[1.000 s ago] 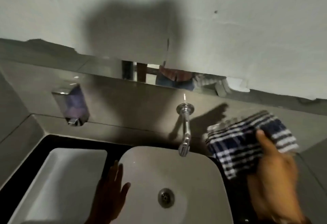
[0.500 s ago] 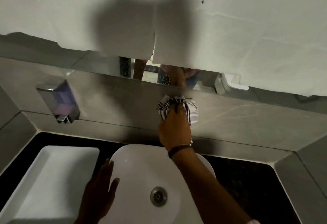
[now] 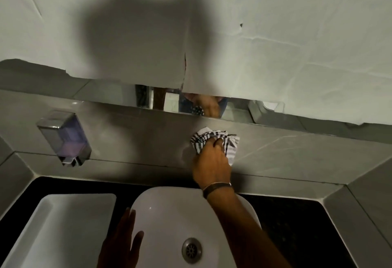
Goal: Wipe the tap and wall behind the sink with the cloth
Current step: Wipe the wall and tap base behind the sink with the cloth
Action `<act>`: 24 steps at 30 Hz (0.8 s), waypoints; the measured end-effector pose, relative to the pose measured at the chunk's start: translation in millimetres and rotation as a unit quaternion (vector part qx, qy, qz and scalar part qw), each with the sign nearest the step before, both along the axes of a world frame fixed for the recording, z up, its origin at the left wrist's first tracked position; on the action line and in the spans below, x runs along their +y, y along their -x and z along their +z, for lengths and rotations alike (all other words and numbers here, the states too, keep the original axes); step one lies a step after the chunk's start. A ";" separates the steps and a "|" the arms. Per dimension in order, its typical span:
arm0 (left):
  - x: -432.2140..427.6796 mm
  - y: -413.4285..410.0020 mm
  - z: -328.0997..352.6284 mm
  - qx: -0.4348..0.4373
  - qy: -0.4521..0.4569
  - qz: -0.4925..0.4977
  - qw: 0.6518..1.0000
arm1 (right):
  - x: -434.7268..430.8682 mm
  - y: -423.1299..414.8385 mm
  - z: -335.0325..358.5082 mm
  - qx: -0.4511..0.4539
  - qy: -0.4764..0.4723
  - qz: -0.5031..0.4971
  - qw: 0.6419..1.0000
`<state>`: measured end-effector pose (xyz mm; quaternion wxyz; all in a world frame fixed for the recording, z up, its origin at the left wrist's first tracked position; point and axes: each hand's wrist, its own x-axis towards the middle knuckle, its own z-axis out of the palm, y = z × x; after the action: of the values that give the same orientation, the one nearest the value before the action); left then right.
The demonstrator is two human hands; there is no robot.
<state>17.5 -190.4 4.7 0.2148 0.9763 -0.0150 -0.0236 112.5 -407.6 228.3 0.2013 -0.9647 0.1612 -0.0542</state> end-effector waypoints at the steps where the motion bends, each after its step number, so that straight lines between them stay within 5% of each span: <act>1: -0.5 -1.0 1.7 0.003 0.001 0.000 1.000 | -5.5 -2.5 0.0 -0.016 -0.039 -0.022 0.999; 3: -1.4 -1.9 6.0 0.013 0.008 0.005 1.000 | -21.1 -12.4 -2.7 -0.034 -0.215 -0.097 0.971; 4: -2.2 -1.7 8.3 0.019 0.012 0.010 1.000 | -31.2 -18.9 -3.8 -0.027 -0.345 -0.137 0.928; 7: -3.7 -1.6 13.1 0.016 0.022 0.020 0.999 | -61.9 -27.3 -13.9 0.083 -0.699 -0.158 0.692; 9: -3.5 -2.2 13.2 0.015 0.021 0.016 1.000 | -72.2 -26.5 -25.7 0.137 -0.800 -0.141 0.566; 10: -3.8 -2.2 12.0 0.014 0.019 0.012 1.000 | -75.3 -27.0 -31.5 0.143 -0.824 -0.139 0.531; 13: -2.5 -2.3 8.3 0.018 0.013 0.009 1.000 | -74.0 -25.6 -36.8 0.134 -0.854 -0.118 0.489; 14: -1.7 -1.9 6.8 0.017 0.009 0.009 1.000 | -72.1 -25.4 -32.5 0.126 -0.855 -0.107 0.492; 15: -0.3 -1.0 4.2 0.013 0.005 0.009 1.000 | -69.5 -24.7 -26.9 0.108 -0.831 -0.113 0.534; 16: 0.5 -0.4 2.3 0.009 0.003 0.009 1.000 | -69.6 -23.1 -24.4 0.077 -0.777 -0.124 0.612; 18: 1.4 1.9 -0.5 0.007 0.004 0.011 1.000 | -61.4 -12.0 -14.2 -0.019 -0.548 -0.108 0.829; 20: 2.0 3.5 -2.9 0.005 0.009 0.009 1.000 | -48.4 2.6 -6.2 -0.077 -0.248 0.000 0.966; 22: 3.1 3.4 -3.4 0.002 0.012 0.012 1.000 | -34.1 10.4 -9.5 -0.061 0.007 0.125 0.990; 24: 4.2 4.1 -2.8 -0.002 0.020 0.016 1.000 | -23.7 9.9 -12.7 0.007 0.182 0.205 0.962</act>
<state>13.4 -186.2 1.8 0.2343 0.9720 -0.0007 -0.0179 102.6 -431.3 215.6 0.0275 -0.9977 -0.0515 -0.0330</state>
